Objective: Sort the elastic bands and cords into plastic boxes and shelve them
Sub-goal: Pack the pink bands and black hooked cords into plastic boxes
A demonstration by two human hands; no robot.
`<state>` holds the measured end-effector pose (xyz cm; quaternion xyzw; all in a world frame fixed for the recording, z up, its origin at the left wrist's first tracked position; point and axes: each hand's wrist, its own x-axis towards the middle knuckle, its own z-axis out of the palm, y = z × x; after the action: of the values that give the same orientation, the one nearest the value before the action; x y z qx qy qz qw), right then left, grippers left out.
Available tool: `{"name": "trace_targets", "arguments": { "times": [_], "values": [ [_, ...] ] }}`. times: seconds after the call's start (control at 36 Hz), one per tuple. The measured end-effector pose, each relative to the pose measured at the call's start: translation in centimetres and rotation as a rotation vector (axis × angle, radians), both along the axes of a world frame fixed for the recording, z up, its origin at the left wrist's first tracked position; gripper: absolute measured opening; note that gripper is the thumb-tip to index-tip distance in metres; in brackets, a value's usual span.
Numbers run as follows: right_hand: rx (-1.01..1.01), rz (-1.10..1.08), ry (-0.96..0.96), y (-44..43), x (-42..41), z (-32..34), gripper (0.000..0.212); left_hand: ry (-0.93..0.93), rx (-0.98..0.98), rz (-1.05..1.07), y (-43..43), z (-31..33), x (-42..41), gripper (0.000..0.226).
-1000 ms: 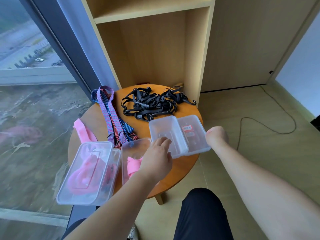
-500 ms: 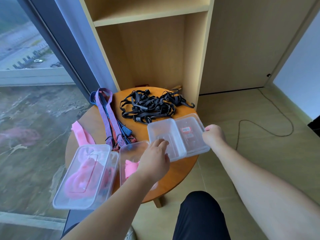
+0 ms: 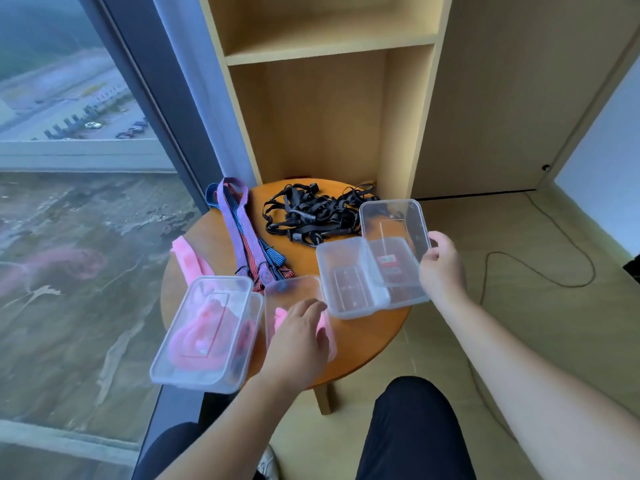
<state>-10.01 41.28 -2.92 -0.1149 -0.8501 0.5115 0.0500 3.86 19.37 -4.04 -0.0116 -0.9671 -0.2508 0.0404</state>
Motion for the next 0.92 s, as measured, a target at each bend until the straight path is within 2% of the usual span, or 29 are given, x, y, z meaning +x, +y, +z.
{"name": "trace_targets", "arguments": {
  "times": [0.11, 0.28, 0.44, 0.5, 0.61, 0.75, 0.83, 0.86, 0.92],
  "values": [
    [-0.082, 0.145, -0.002, -3.8, 3.8, -0.2, 0.045, 0.009, 0.064, 0.027, -1.1, -0.5, 3.3, 0.043],
    [-0.019, 0.31, -0.116, -9.6, 9.0, -2.2, 0.047, -0.006, 0.099, 0.151, -2.5, -1.3, 6.6, 0.047],
    [-0.012, 0.315, -0.166, -12.2, 11.2, -2.7, 0.044, -0.013, 0.171, 0.167, -2.9, -1.7, 7.6, 0.064],
    [0.012, 0.303, -0.173, -12.3, 11.2, -2.5, 0.043, -0.001, 0.166, 0.164, -2.9, -2.0, 7.5, 0.06],
    [0.084, 0.341, -0.204, -12.0, 11.2, -2.1, 0.046, 0.029, 0.186, 0.177, -2.7, -2.2, 7.0, 0.04],
    [0.169, 0.397, -0.235, -11.0, 10.6, -2.3, 0.044, 0.043, 0.195, 0.169, -3.0, -2.2, 6.6, 0.042],
    [0.188, 0.388, -0.256, -10.6, 9.5, -2.4, 0.025, 0.027, 0.196, 0.174, -2.9, -2.1, 6.4, 0.04],
    [0.21, 0.384, -0.24, -10.5, 9.1, -2.4, 0.026, 0.014, 0.193, 0.177, -2.8, -2.0, 6.2, 0.04],
    [0.244, 0.342, -0.218, -10.3, 8.3, -2.2, 0.041, -0.015, 0.194, 0.171, -2.5, -1.8, 5.7, 0.041]
  ]
}}
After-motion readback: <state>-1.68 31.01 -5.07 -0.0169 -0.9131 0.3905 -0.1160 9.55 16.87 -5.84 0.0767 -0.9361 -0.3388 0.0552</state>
